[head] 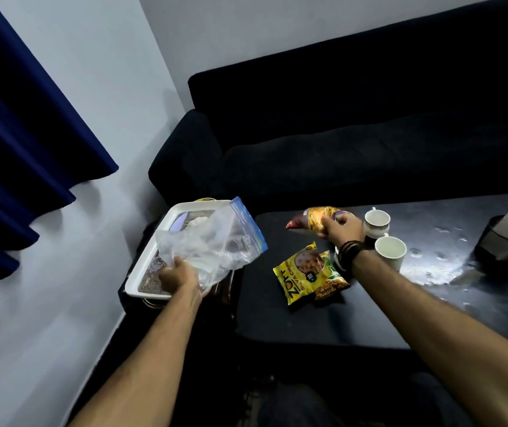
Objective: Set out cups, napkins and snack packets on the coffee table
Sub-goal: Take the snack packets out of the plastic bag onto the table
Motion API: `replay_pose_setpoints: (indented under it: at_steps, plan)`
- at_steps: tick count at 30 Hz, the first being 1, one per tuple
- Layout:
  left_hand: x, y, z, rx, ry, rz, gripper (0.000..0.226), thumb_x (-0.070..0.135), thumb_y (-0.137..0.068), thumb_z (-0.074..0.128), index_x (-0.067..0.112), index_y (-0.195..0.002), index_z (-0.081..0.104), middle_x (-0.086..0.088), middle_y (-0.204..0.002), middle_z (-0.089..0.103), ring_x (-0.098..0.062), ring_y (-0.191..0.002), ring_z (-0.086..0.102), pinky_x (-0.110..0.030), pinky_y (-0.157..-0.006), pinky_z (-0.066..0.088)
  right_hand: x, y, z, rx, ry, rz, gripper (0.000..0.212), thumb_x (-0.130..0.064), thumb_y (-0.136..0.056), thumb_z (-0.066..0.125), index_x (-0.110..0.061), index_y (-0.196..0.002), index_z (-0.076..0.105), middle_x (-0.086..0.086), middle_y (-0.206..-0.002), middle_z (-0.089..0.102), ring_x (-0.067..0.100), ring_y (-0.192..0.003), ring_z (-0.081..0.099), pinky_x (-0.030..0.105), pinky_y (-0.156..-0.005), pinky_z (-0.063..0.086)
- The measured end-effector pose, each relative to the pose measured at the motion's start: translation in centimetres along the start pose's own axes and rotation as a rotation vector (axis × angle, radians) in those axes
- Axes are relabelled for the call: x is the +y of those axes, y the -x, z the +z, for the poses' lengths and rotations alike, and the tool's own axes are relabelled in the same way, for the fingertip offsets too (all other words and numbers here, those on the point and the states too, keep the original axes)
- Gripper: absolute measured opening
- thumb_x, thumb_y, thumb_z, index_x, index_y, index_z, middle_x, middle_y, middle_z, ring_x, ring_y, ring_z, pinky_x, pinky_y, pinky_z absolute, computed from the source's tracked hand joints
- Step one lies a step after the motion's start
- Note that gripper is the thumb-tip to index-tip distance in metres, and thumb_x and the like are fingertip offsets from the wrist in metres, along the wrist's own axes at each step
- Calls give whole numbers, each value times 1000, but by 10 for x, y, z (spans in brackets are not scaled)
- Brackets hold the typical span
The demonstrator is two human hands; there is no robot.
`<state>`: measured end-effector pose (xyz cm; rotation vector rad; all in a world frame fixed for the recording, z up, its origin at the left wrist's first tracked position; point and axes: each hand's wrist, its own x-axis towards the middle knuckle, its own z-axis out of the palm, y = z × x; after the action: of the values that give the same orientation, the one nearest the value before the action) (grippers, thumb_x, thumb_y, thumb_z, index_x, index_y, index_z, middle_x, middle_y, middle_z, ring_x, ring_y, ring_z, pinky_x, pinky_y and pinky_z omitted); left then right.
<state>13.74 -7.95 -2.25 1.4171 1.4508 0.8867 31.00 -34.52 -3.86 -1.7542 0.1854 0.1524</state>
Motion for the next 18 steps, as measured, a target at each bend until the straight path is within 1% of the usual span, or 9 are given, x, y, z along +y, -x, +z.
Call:
replay_pose_setpoints:
  at_steps: [2, 4, 6, 8, 9, 12, 15, 17, 18]
  plan:
    - [-4, -2, 1, -51, 119, -39, 35, 23, -88, 58, -5, -106, 68, -23, -102, 72, -35, -84, 69, -37, -67, 52, 8, 4, 18, 12, 174, -45, 34, -26, -84, 65, -15, -56, 49, 23, -78, 67, 37, -86, 68, 48, -83, 53]
    - [-11, -5, 5, -95, 214, -44, 30, 26, -86, 60, -1, -97, 69, -10, -75, 68, -22, -54, 60, -27, -42, 44, 13, 6, 37, 7, 306, -86, 35, -24, -85, 62, -13, -56, 46, 16, -76, 62, 34, -85, 64, 38, -77, 48]
    - [-17, -8, 10, -154, 264, -28, 28, 29, -91, 58, 5, -90, 72, 2, -54, 57, -10, -35, 46, -18, -30, 30, 14, 5, 53, -57, 399, -99, 21, -23, -87, 59, -10, -70, 58, 17, -89, 67, 35, -93, 64, 34, -76, 46]
    - [-19, -8, 12, -196, 296, -3, 28, 33, -95, 57, 14, -81, 72, 8, -45, 52, -3, -27, 39, -13, -29, 26, 18, 0, 64, -103, 487, -116, 20, -25, -88, 59, -9, -96, 66, 17, -105, 69, 36, -102, 63, 36, -82, 49]
    - [-19, -8, 14, -223, 310, 7, 28, 34, -95, 57, 19, -76, 71, 9, -46, 52, -1, -26, 37, -13, -29, 25, 20, -4, 68, -109, 540, -122, 23, -26, -88, 59, -12, -105, 67, 16, -109, 69, 36, -105, 63, 37, -85, 51]
    - [-17, -7, 17, -326, 318, 9, 29, 32, -93, 63, 26, -65, 69, 9, -54, 45, 0, -30, 34, -15, -28, 23, 30, -12, 71, -89, 719, -112, 29, -25, -88, 61, -14, -114, 67, 18, -115, 67, 37, -108, 61, 41, -91, 53]
    - [-14, -2, 20, -409, 319, -9, 26, 30, -92, 66, 23, -67, 67, 7, -58, 51, -6, -41, 48, -23, -32, 33, 36, -17, 69, -23, 846, -165, 35, -27, -89, 61, -9, -119, 60, 16, -119, 63, 35, -114, 52, 43, -94, 47]
    - [-11, 6, 25, -456, 322, -19, 24, 30, -93, 64, 22, -70, 67, 1, -65, 55, -16, -53, 53, -28, -38, 36, 33, -17, 66, 38, 771, -258, 39, -36, -89, 62, -12, -119, 58, 13, -120, 59, 33, -116, 50, 44, -96, 44]
    - [-9, 10, 27, -472, 326, -19, 24, 30, -94, 63, 22, -71, 67, 0, -66, 55, -17, -54, 53, -27, -38, 37, 27, -16, 62, 42, 635, -287, 41, -42, -90, 60, -13, -117, 58, 12, -119, 59, 31, -114, 52, 43, -96, 45]
